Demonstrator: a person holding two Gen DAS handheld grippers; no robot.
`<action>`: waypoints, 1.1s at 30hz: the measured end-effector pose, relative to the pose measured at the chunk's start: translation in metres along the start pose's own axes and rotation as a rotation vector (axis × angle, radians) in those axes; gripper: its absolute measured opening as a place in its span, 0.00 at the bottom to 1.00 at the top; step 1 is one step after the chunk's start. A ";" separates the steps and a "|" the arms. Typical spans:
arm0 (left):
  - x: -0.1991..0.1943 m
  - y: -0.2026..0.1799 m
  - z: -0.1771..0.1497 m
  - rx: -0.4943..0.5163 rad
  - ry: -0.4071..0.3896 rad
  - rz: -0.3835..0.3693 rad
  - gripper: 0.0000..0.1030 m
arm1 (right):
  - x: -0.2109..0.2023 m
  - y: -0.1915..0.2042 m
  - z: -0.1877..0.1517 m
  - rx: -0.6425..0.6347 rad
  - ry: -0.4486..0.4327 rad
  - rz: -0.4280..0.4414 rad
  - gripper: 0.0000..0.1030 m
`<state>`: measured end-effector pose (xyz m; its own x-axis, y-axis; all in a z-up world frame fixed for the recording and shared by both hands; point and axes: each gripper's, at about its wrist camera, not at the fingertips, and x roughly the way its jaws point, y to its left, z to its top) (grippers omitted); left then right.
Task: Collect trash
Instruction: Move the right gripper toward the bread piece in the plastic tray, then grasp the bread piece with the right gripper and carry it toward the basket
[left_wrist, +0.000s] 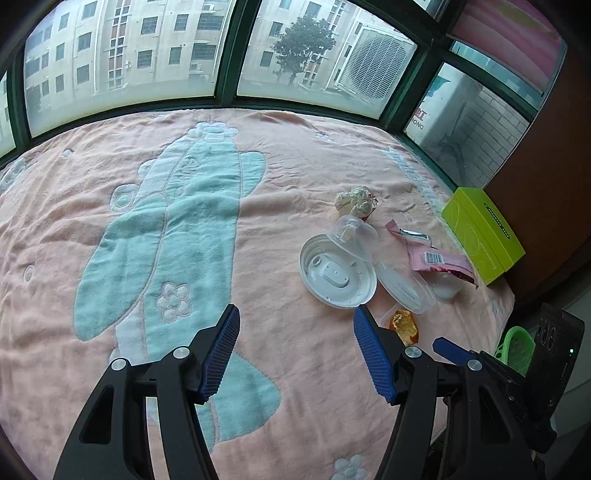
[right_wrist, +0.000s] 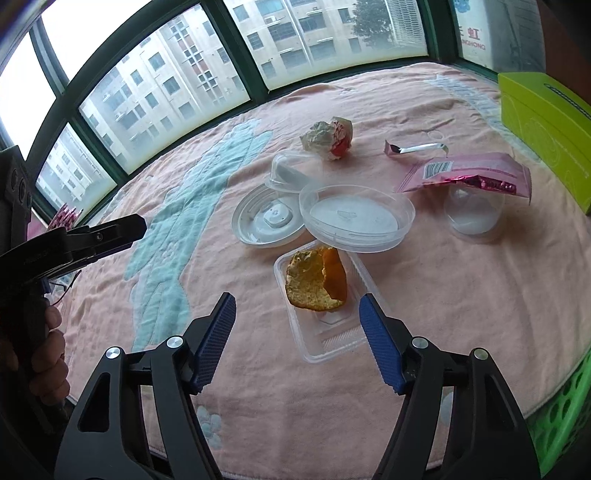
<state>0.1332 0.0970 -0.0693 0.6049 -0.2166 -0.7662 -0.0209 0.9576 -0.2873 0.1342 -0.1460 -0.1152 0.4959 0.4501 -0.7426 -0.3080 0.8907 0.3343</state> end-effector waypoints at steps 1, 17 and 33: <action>0.001 0.001 0.000 -0.003 0.001 0.001 0.60 | 0.003 -0.001 0.001 0.008 0.005 0.003 0.67; 0.015 0.010 -0.005 -0.021 0.033 0.000 0.60 | 0.024 -0.011 0.008 0.100 0.021 0.001 0.56; 0.017 0.008 -0.010 -0.022 0.043 -0.005 0.60 | 0.023 -0.013 0.008 0.109 -0.004 -0.012 0.37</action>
<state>0.1356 0.0990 -0.0903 0.5705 -0.2300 -0.7884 -0.0356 0.9521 -0.3036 0.1559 -0.1461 -0.1323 0.5020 0.4393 -0.7450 -0.2116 0.8976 0.3867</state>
